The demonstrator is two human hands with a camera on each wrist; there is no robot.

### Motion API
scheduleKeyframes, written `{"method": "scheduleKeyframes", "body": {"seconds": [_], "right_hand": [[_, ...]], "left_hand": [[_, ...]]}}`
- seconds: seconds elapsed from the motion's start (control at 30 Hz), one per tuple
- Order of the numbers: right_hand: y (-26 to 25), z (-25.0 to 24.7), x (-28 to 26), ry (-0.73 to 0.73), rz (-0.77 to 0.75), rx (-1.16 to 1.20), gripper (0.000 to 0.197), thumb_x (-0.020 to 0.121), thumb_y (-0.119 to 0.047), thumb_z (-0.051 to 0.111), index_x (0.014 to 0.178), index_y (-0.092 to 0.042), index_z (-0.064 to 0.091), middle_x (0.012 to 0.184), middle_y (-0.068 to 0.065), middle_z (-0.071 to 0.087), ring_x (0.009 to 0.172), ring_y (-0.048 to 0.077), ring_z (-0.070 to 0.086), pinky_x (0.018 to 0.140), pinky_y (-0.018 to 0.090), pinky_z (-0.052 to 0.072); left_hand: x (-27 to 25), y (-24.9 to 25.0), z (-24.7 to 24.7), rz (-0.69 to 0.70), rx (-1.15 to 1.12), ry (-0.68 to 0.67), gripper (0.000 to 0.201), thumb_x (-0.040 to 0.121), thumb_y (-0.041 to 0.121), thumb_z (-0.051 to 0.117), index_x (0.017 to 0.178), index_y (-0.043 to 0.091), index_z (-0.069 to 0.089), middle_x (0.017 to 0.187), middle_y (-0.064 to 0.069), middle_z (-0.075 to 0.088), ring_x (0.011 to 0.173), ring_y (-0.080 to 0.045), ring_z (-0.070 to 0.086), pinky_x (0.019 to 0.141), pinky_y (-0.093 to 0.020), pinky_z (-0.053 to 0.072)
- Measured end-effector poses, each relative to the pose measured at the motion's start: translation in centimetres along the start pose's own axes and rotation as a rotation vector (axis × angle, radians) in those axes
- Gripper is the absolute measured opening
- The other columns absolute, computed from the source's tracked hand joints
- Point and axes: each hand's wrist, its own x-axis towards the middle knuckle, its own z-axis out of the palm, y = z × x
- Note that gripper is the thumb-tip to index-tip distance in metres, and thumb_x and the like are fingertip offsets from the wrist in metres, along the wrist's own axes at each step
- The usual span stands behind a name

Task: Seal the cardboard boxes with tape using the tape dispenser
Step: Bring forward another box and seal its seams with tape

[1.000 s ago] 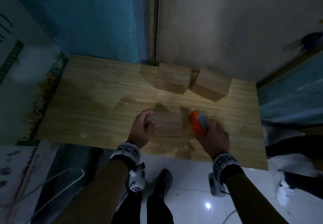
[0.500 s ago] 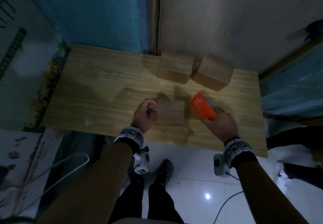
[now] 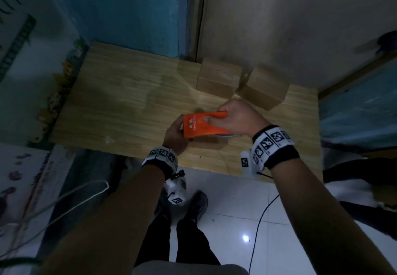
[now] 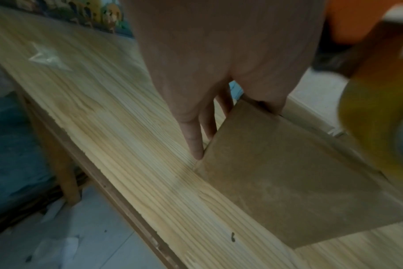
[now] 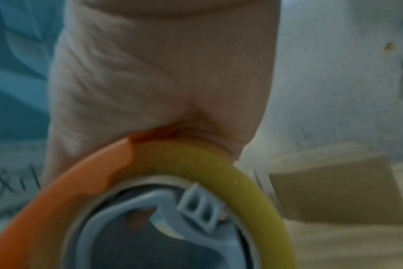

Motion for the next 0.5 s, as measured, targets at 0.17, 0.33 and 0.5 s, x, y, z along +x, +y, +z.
{"method": "scheduleKeyframes", "body": {"seconds": [0.17,0.33,0.5], "right_hand": [[0.5,1.1,1.1,0.013,0.061,0.054,0.054,0.082,-0.058,0.066,0.054,-0.015,0.054,0.050,0.004,0.048,0.046,0.015,0.047,0.051,0.029,0.035],[0.3,1.1,1.4,0.039,0.096,0.072,0.053,0.085,-0.057,0.064,0.054,-0.016,0.049,0.049,0.005,0.044,0.043,0.015,0.043,0.051,0.029,0.032],[0.0,1.3,1.9,0.051,0.115,0.024,0.056,0.084,-0.061,0.062,0.053,-0.016,0.049,0.049,0.005,0.045,0.043,0.016,0.044,0.050,0.029,0.032]], "left_hand": [[0.3,-0.5,-0.1,-0.034,-0.038,-0.009,0.035,0.091,-0.002,0.058,0.119,0.019,0.062,0.097,0.000,0.067,0.081,-0.014,0.062,0.066,-0.028,0.053],[0.2,-0.4,-0.3,-0.080,-0.153,-0.048,0.033,0.094,-0.004,0.054,0.116,0.018,0.064,0.084,0.003,0.065,0.067,-0.001,0.057,0.061,-0.018,0.044],[-0.5,0.9,-1.4,-0.377,-0.390,-0.024,0.025,0.099,0.027,0.045,0.110,0.033,0.067,0.108,0.008,0.068,0.099,-0.011,0.060,0.083,-0.033,0.048]]}}
